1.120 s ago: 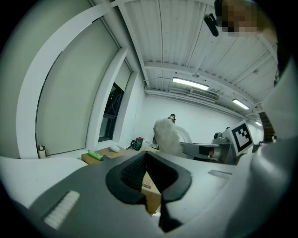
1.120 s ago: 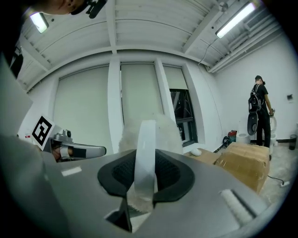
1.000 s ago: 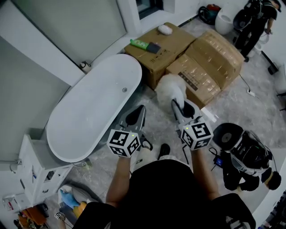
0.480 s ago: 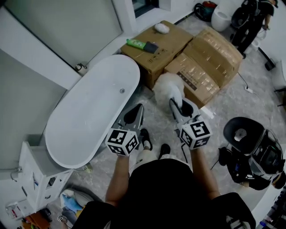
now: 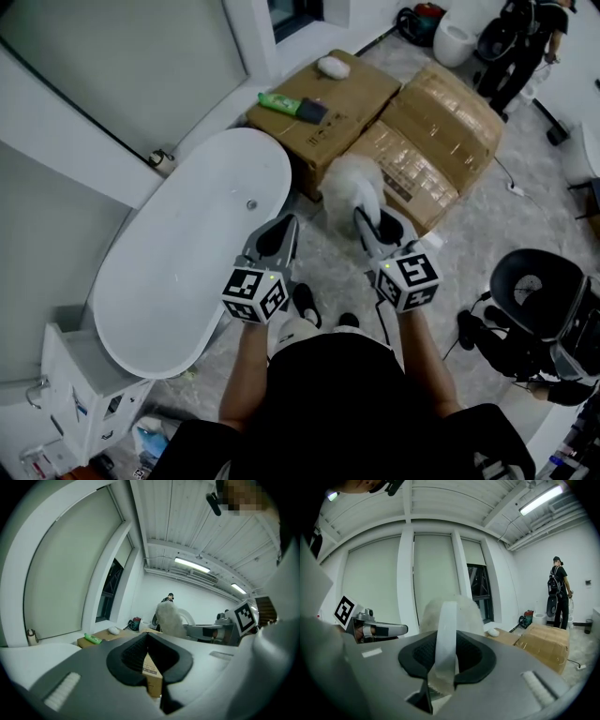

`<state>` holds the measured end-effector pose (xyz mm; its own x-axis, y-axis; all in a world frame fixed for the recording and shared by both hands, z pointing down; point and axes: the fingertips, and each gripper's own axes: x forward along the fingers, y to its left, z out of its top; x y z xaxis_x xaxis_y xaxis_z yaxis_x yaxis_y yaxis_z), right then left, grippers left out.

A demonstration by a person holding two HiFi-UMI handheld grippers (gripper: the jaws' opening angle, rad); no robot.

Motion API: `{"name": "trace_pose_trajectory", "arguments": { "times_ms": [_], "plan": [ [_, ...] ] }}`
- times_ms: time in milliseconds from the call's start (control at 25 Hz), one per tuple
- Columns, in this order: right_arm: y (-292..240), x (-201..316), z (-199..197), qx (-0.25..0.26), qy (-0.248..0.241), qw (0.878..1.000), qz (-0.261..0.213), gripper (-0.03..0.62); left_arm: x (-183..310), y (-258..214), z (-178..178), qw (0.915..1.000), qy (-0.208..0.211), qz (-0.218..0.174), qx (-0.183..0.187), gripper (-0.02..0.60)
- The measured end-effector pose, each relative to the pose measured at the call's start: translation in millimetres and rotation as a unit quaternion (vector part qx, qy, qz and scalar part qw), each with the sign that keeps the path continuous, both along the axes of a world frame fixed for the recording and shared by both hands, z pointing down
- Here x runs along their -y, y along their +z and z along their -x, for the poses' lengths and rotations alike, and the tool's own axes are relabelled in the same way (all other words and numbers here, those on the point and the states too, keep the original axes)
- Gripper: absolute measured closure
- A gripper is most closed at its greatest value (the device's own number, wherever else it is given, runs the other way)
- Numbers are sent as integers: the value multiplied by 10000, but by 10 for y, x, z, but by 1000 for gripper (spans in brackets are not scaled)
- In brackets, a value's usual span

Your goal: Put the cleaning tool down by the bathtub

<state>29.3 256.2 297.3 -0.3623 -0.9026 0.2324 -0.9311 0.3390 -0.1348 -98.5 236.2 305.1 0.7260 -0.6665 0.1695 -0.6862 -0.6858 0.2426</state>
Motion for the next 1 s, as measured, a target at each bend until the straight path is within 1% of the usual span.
{"name": "trace_pose_trajectory", "arguments": {
  "times_ms": [280, 560, 760, 1000],
  "plan": [
    [-104, 521, 148, 19, 114, 9999, -91, 500, 491, -81, 153, 9999, 113, -61, -48, 584],
    [-90, 910, 477, 23, 173, 9998, -93, 500, 872, -23, 519, 9999, 109, -32, -37, 584],
    [-22, 1054, 684, -4, 157, 9999, -8, 500, 1060, 31, 706, 9999, 103, 29, -67, 584],
    [34, 1106, 723, -14, 221, 9997, 114, 500, 1124, 40, 732, 9998, 193, 66, -80, 583]
  ]
}}
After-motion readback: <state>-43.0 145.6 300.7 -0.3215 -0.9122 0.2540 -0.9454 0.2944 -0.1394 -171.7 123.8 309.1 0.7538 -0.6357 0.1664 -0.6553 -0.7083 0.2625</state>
